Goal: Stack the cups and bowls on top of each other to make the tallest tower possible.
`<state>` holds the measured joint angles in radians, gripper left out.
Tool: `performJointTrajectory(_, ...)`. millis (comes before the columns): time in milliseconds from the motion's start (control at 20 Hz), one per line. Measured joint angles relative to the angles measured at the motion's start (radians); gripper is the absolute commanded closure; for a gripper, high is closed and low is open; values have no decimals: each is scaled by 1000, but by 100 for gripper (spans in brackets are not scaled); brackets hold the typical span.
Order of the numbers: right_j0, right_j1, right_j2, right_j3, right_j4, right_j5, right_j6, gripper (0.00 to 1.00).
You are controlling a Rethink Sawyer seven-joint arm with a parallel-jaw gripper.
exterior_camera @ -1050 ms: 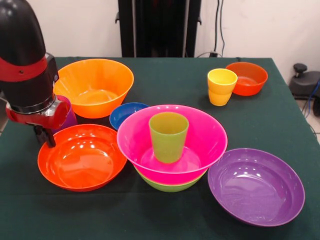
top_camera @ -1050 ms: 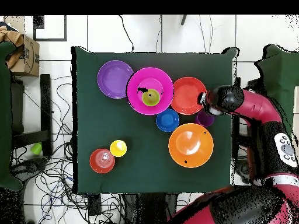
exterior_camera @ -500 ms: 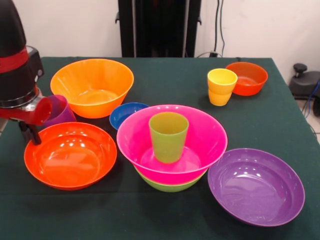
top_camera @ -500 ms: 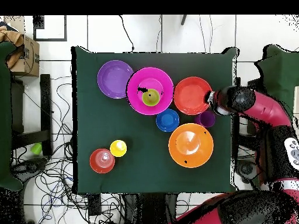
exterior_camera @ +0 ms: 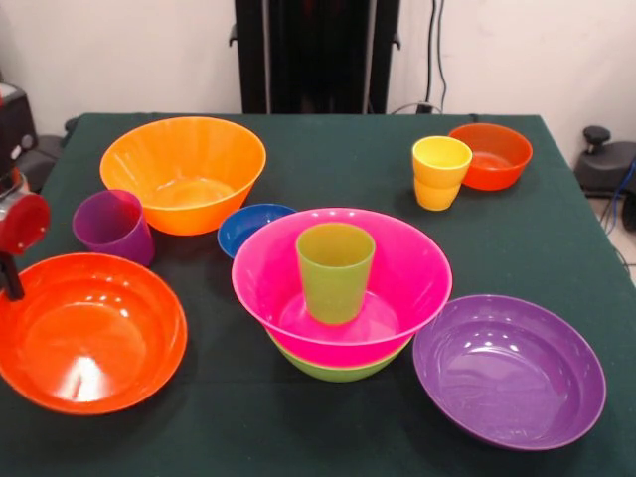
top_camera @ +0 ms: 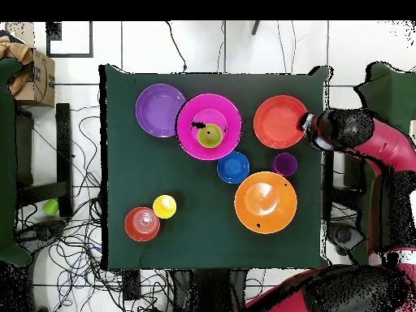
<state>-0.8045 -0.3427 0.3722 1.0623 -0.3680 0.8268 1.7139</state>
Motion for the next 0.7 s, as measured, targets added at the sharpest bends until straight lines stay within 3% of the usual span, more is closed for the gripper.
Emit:
performJointTrajectory(350,0,-9,0,-43,23,43,0,100)
performJointTrajectory(700,1,-54,0,-32,89,113,0,100)
